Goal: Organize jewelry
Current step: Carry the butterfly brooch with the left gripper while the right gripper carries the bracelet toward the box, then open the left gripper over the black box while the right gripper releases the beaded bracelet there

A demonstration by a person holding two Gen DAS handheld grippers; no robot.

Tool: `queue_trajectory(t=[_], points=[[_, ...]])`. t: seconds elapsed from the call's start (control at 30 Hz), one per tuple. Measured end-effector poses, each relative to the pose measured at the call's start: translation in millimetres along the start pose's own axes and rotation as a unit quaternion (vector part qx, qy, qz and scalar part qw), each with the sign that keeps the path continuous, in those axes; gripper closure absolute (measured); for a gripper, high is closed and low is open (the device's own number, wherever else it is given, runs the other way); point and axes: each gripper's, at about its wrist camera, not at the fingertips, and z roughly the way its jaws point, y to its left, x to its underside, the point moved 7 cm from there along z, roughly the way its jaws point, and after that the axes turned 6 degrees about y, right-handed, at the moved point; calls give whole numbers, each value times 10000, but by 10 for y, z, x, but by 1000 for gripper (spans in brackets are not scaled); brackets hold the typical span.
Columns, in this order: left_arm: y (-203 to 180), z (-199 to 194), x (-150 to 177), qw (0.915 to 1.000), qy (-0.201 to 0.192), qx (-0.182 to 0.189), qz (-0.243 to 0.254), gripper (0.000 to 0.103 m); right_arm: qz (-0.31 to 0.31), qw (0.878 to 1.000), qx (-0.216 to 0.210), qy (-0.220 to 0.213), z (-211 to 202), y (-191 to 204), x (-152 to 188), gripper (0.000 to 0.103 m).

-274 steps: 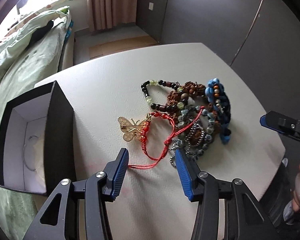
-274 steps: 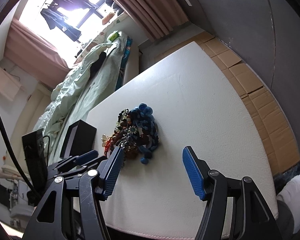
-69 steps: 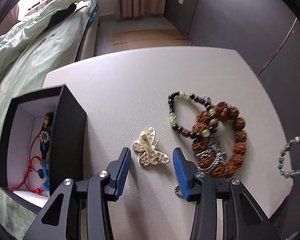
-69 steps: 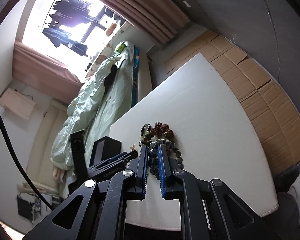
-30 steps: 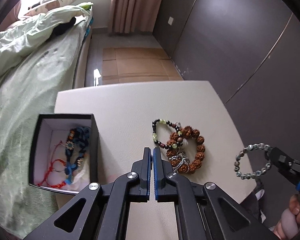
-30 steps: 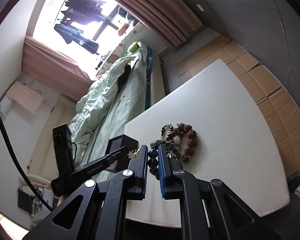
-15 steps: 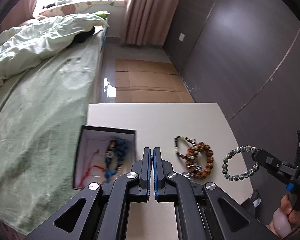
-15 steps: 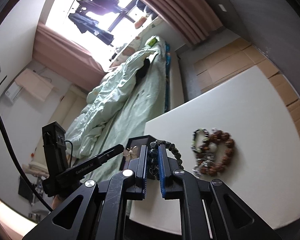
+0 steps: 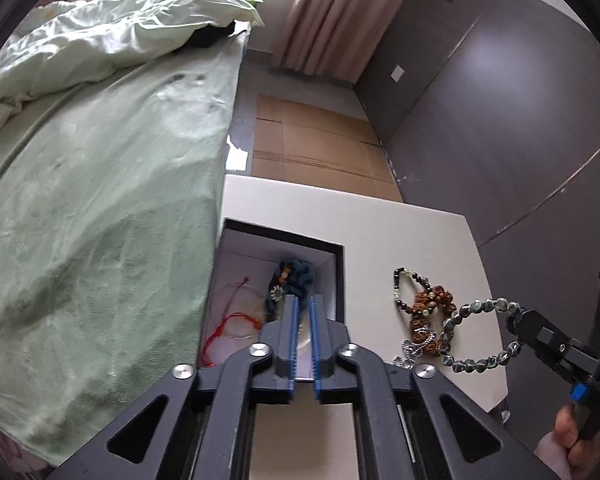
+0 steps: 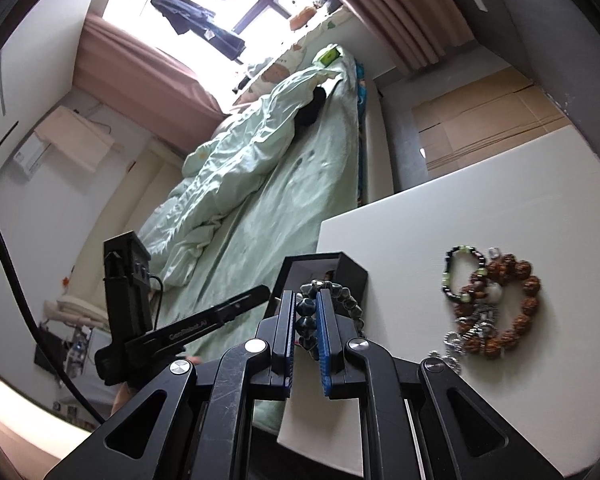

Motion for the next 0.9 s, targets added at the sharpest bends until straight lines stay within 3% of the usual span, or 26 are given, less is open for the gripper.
queue_trajectory(t=[0.03,0.07,0.1,0.53,0.6,0.67,0.73,0.77,0.8,0.9], points=[[30,-10,7,10000,-32,24,-8,65,-25,10000,-5,22,26,23,-12,91],[51,-21,13,10000,-61,37,-23,36,-55,10000,-11,45,62,49,-27,91],[75,-38,16,9999,-102,56,-44,29,-88,9999,-22,74,106,85,-38,91],[473,-358,51,9985,-449,-104,-308,26,-253,9985,-258,414,650,415,-187,91],[514,-397,56,9981,-498,-116,-339,21,-256,9982,-288,460,746,445,-227,91],[526,-416,67,9980,-524,-82,-348,10,-312,9979,-191,534,832,466,-254,91],[521,-427,80,9979,-550,-59,-334,7,-354,9974,-61,623,885,457,-266,75],[520,-427,83,9979,-559,-62,-335,7,-355,9973,-31,635,883,445,-267,51],[514,-427,84,9978,-564,-58,-339,7,-354,9977,13,579,858,433,-269,41],[469,-416,90,9977,-573,46,-349,7,-345,9984,145,429,704,358,-251,41]])
